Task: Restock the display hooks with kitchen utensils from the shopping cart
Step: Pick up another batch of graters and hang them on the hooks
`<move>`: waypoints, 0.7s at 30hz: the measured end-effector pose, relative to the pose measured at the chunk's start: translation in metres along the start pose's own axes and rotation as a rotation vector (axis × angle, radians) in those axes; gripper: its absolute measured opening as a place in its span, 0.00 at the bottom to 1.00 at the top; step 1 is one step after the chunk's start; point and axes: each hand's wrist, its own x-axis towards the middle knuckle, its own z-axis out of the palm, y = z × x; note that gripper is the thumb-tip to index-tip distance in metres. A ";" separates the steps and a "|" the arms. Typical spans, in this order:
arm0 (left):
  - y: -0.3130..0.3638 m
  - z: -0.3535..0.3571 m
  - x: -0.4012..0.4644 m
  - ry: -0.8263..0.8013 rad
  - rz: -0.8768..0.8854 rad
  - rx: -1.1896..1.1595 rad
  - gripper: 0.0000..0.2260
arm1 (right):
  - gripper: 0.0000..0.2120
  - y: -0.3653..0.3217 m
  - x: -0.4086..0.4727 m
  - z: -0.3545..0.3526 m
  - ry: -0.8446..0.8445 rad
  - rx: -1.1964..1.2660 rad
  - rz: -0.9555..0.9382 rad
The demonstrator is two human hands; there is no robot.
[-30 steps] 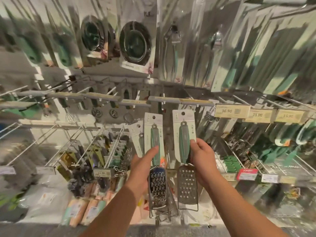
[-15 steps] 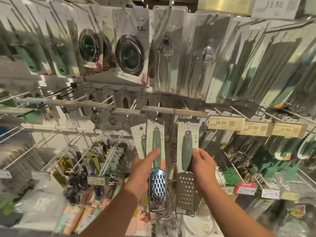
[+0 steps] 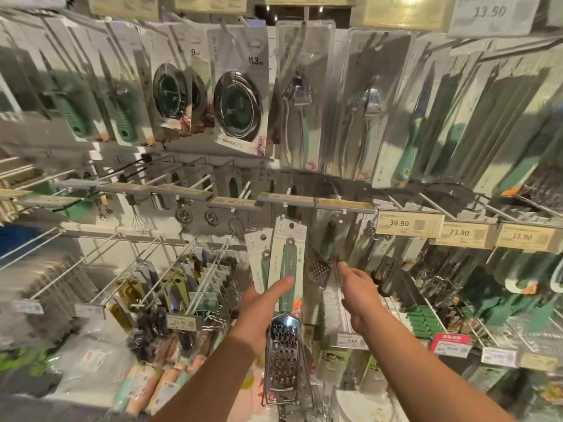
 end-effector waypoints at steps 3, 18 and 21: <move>-0.004 0.000 0.002 -0.003 -0.008 -0.004 0.55 | 0.14 0.004 -0.014 0.002 -0.110 -0.003 0.003; -0.012 0.012 -0.001 -0.053 0.031 0.122 0.15 | 0.12 0.012 -0.034 0.013 -0.328 -0.001 -0.161; -0.010 0.014 -0.004 -0.094 0.025 0.133 0.12 | 0.12 0.014 -0.036 0.013 -0.321 0.015 -0.180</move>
